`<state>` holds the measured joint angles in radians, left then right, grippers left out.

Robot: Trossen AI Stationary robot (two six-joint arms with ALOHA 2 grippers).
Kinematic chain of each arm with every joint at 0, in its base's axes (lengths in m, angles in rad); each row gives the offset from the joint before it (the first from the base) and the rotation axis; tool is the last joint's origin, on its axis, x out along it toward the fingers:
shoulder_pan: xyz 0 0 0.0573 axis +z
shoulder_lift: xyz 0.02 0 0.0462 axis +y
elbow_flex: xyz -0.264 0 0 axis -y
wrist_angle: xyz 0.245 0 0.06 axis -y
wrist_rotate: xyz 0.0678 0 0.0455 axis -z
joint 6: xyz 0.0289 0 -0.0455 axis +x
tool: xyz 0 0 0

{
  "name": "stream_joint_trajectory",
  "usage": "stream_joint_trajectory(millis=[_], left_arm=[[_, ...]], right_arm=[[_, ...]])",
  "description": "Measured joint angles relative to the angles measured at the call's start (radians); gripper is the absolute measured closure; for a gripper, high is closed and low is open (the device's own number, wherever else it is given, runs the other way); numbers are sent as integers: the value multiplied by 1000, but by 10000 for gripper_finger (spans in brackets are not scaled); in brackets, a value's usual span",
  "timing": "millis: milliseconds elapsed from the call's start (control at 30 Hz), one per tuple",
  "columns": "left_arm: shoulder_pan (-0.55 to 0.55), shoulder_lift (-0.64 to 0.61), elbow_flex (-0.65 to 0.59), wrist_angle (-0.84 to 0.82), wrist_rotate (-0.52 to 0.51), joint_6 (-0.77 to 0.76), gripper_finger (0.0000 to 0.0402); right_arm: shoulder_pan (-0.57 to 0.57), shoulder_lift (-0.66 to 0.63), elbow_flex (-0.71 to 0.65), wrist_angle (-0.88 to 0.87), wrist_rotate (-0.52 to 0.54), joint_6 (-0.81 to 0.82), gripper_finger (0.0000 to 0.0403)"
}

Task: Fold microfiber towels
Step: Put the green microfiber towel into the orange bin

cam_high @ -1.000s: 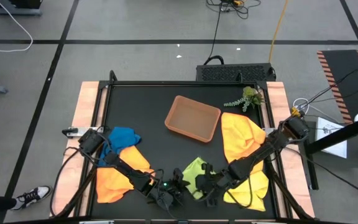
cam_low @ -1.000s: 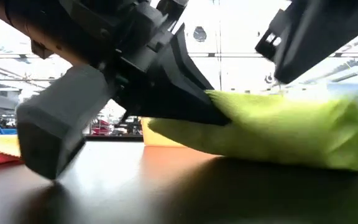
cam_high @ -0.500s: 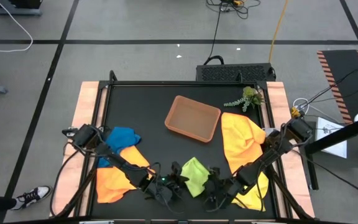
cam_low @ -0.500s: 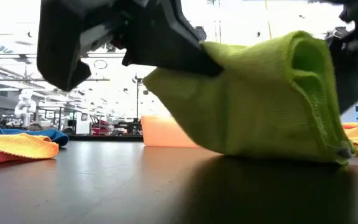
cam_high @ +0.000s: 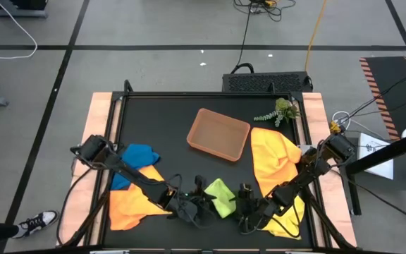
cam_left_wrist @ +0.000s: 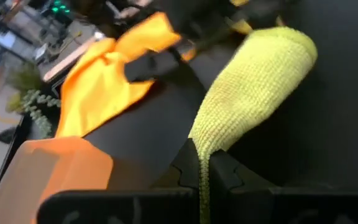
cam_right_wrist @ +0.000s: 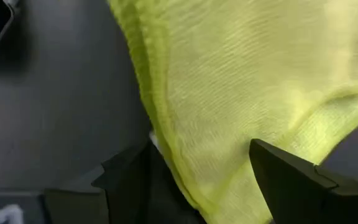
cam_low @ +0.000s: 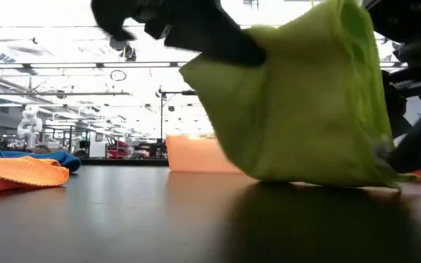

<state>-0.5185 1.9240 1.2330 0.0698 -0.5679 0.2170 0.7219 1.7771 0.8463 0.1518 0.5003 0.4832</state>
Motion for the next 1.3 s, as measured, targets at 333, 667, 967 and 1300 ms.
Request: stream_joint_trajectory(millis=[333, 667, 967, 1300], left_arm=[[35, -79, 1, -85, 10, -131, 400], [55, -95, 1, -94, 9, -226, 400], [88, -126, 1, -100, 2, -283, 400], [118, -159, 1, -142, -26, -365, 400]], right_arm=[[-11, 0, 0, 77, 155, 5, 139], [-43, 0, 0, 125, 150, 58, 194], [-42, 0, 0, 133, 124, 81, 188], [-81, 0, 0, 229, 141, 73, 139]])
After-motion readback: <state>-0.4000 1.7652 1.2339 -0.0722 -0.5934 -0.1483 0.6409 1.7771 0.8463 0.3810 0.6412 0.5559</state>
